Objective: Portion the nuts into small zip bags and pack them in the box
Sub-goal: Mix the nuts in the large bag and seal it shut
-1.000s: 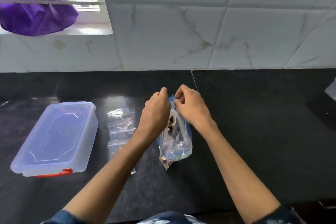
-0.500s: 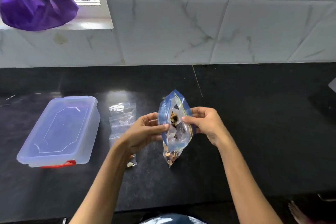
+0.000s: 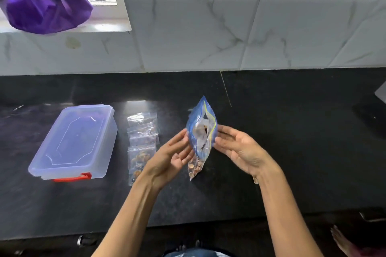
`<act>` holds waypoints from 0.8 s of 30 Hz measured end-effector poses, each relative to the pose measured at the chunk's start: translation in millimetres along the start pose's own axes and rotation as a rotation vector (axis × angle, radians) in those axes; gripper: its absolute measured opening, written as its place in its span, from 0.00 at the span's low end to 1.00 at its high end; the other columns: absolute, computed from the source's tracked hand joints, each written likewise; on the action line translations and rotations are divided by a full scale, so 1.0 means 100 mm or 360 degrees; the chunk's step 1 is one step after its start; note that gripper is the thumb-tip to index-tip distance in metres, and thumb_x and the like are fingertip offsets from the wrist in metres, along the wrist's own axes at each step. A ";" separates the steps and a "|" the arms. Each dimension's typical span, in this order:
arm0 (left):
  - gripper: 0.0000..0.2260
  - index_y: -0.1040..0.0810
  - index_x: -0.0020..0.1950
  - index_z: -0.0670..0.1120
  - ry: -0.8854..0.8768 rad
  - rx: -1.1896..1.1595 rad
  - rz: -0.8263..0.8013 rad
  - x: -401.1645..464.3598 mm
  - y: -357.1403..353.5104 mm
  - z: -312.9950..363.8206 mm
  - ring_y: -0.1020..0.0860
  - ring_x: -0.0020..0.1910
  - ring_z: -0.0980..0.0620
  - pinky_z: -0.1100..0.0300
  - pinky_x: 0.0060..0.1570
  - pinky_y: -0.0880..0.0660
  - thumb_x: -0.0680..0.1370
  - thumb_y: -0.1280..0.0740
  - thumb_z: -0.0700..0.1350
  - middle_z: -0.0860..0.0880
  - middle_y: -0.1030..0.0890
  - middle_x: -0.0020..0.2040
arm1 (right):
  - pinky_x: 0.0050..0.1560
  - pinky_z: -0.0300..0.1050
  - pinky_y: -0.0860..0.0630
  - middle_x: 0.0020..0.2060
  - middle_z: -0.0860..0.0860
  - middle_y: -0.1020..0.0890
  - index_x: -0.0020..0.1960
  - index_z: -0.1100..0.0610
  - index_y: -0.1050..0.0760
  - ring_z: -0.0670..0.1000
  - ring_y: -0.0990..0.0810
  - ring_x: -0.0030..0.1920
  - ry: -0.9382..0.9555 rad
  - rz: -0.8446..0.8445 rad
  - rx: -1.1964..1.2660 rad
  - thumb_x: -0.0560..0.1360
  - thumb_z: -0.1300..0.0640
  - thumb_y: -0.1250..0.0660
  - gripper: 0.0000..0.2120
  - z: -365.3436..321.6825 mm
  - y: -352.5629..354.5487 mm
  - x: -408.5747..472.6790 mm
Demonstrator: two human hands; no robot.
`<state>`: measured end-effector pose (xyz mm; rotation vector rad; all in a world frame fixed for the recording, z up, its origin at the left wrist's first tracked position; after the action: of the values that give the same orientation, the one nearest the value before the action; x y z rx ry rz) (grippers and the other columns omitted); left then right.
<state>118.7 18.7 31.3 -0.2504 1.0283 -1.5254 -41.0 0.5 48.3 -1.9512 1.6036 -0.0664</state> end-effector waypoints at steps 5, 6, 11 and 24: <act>0.38 0.23 0.60 0.43 -0.0094 0.0095 -0.0135 -0.01 0.08 -0.18 0.18 0.53 0.49 0.58 0.47 0.20 0.52 0.17 0.36 0.43 0.18 0.57 | 0.61 0.56 0.25 0.48 0.52 0.21 0.66 0.52 0.30 0.48 0.19 0.48 0.0057 0.0037 -0.0518 0.68 0.72 0.28 0.30 0.15 -0.05 -0.13; 0.35 0.23 0.59 0.43 -0.0138 0.0142 -0.0098 -0.01 0.08 -0.17 0.17 0.51 0.49 0.59 0.45 0.20 0.54 0.18 0.35 0.44 0.17 0.55 | 0.61 0.55 0.24 0.46 0.53 0.23 0.67 0.53 0.31 0.46 0.19 0.46 0.0090 0.0096 -0.0566 0.68 0.71 0.28 0.31 0.14 -0.05 -0.14; 0.11 0.22 0.47 0.42 -0.0420 0.0231 0.0159 -0.09 0.03 -0.15 0.17 0.38 0.54 0.63 0.42 0.19 0.66 0.30 0.36 0.47 0.15 0.39 | 0.43 0.44 0.19 0.37 0.51 0.20 0.62 0.57 0.28 0.46 0.18 0.38 0.0260 0.0399 -0.0426 0.69 0.70 0.27 0.24 0.13 -0.07 -0.16; 0.13 0.32 0.40 0.53 -0.1116 0.1245 0.1010 -0.30 -0.10 0.05 0.25 0.28 0.50 0.41 0.34 0.21 0.68 0.32 0.37 0.55 0.29 0.28 | 0.39 0.42 0.25 0.32 0.52 0.26 0.49 0.52 0.31 0.48 0.24 0.32 0.0542 0.0888 -0.1196 0.71 0.64 0.31 0.13 0.02 -0.23 -0.24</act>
<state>122.6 42.2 53.0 0.0988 -0.0915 -1.0173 -26.8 25.3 65.5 -1.9690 2.6273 0.5236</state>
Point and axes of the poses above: each hand's wrist, its own x-axis towards the middle knuckle, its own y-axis out of the back of the hand, z = x × y, the point moved 6 cm from there along x, towards the middle knuckle
